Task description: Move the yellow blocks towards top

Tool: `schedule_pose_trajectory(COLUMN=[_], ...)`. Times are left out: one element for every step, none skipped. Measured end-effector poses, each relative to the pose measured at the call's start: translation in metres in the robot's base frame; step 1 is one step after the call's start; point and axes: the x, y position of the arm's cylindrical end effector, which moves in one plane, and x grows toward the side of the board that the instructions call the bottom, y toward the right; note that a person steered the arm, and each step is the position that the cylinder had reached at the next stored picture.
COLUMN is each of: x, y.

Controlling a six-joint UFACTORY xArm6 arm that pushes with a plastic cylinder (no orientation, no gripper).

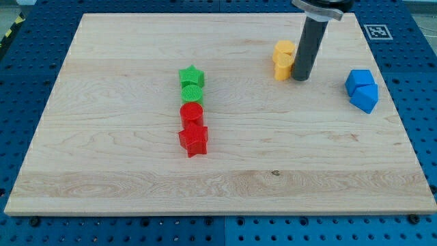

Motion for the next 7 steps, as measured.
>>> schedule_pose_trajectory(x=[0.021,0.046,0.050,0.052,0.052,0.051,0.050], y=[0.000,-0.004,-0.018,-0.028,-0.028,-0.028,-0.028])
